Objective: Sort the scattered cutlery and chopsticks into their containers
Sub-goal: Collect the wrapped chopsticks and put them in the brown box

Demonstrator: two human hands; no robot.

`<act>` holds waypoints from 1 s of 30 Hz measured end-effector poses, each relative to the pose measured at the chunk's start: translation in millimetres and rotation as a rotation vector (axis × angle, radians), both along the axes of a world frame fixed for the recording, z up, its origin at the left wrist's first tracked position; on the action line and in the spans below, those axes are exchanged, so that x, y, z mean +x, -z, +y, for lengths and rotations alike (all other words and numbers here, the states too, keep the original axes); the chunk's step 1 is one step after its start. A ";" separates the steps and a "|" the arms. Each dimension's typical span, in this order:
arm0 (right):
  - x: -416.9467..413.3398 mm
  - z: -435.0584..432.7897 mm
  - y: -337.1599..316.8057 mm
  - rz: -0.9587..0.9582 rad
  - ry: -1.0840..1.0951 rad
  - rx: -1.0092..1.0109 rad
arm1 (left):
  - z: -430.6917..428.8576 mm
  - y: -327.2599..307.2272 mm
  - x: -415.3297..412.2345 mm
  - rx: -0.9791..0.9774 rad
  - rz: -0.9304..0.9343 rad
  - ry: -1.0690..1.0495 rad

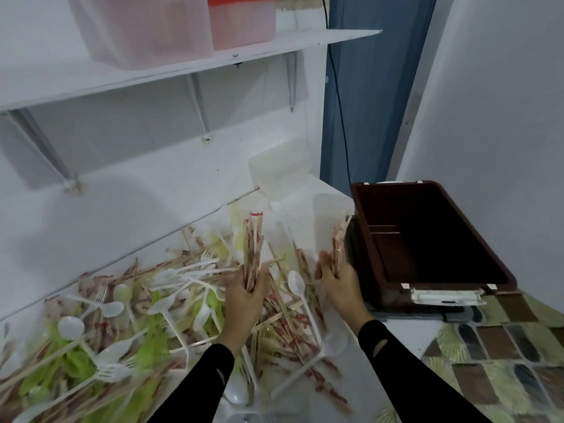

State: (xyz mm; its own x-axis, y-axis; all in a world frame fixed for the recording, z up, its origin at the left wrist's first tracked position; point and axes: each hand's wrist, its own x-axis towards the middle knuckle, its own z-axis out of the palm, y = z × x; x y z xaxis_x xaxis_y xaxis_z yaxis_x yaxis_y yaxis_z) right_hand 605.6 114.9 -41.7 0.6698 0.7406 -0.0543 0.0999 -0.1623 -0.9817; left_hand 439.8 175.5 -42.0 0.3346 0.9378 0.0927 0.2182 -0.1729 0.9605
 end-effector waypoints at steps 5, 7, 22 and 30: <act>13.2 12.3 -4.4 -0.161 -0.040 -0.171 | 37.4 -12.5 11.8 0.079 0.154 -0.025; 16.5 12.1 6.1 -0.236 -0.124 -0.381 | 57.9 -8.2 15.4 0.108 0.350 0.027; 2.8 20.9 20.3 -0.548 -0.259 -0.631 | 104.1 6.8 12.6 0.295 0.879 0.120; 13.2 6.7 10.7 -0.399 -0.236 -0.698 | 120.8 -34.2 -0.9 0.261 0.627 -0.081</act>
State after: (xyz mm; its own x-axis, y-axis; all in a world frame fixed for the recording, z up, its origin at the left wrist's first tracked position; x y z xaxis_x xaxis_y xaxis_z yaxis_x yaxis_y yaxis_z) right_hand 618.9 121.6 -52.4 0.5675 0.7480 -0.3442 0.5261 -0.6509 -0.5473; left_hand 438.9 296.3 -7.8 0.3280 0.9356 0.1306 0.7418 -0.3407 0.5777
